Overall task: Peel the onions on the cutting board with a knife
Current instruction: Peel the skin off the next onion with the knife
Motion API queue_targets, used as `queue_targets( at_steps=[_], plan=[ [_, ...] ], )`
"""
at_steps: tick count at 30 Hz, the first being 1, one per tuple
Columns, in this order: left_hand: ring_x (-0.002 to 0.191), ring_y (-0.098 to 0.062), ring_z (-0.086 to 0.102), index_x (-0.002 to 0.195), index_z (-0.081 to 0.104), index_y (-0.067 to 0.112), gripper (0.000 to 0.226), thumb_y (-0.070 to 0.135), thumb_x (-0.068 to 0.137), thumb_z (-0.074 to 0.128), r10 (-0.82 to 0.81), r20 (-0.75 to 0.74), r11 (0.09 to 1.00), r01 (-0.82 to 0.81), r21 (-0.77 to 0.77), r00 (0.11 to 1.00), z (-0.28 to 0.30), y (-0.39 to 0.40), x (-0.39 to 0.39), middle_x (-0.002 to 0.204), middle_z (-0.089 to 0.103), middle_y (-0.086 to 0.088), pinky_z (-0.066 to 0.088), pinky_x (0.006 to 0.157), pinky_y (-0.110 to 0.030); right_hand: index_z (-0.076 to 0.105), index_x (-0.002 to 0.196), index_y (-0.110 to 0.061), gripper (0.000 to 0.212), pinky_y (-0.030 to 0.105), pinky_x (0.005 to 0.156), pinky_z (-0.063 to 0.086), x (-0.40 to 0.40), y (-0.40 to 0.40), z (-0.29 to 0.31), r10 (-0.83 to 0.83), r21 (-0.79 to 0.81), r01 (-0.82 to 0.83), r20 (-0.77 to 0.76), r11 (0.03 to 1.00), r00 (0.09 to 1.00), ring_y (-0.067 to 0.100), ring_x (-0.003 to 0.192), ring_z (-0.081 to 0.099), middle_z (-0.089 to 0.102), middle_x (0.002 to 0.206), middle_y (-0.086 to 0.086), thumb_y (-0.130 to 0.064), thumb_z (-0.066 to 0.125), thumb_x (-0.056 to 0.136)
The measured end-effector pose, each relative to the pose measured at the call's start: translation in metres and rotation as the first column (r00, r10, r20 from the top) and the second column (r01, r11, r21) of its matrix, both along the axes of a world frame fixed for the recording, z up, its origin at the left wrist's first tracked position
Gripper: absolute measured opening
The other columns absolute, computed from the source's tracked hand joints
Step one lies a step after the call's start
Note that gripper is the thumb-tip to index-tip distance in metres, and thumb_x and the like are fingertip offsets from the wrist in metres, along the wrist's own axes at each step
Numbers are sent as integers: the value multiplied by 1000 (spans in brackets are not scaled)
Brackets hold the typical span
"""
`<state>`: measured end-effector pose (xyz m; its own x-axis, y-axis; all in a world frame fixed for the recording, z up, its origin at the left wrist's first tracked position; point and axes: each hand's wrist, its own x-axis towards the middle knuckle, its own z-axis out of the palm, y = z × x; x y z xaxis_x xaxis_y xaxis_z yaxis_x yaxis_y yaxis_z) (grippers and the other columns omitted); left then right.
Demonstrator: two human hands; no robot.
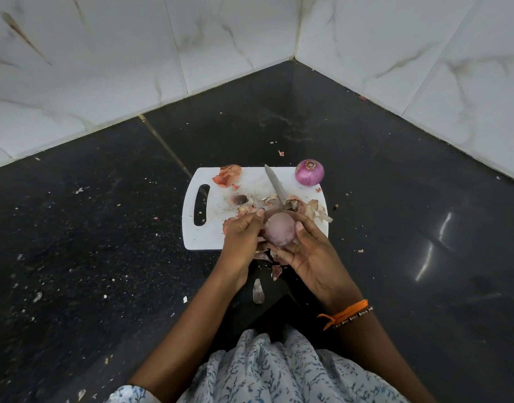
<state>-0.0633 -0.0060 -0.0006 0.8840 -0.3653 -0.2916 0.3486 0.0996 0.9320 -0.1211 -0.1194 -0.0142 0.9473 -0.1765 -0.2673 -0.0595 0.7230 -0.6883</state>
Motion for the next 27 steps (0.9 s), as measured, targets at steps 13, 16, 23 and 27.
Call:
queue_targets(
  at_steps=[13,16,23,27],
  plan=[
    [94,-31,69,95,74,12,21,19,93,54,-8,30,1000,8,0,1000,-3,1,1,96,73,-13,54,83,-45,59,110,-7,23,39,83,57,-1,-1,1,30,-18,-30,-8,999,1000,29,98,68,72,104,9,-10,40,97],
    [88,-28,70,87,75,18,24,18,95,53,1,52,1000,-1,8,999,-5,1,2,90,74,-9,56,75,-39,59,110,-8,23,39,81,58,-2,-2,1,33,-12,-33,-6,999,999,29,98,68,72,104,9,-9,39,98],
    [95,-26,68,86,76,24,26,12,94,54,85,19,996,-86,38,996,-9,6,6,98,73,-7,55,85,-40,61,114,-9,31,36,78,58,0,-3,1,13,48,-13,-6,999,1000,31,104,66,66,118,15,-13,33,102],
    [99,-18,67,101,72,24,16,24,88,63,-17,60,999,14,45,998,-5,8,4,103,72,0,56,83,-32,59,114,-11,27,31,75,58,1,-1,0,-16,78,17,-19,997,1000,25,101,68,70,111,13,-15,35,102]
  ],
)
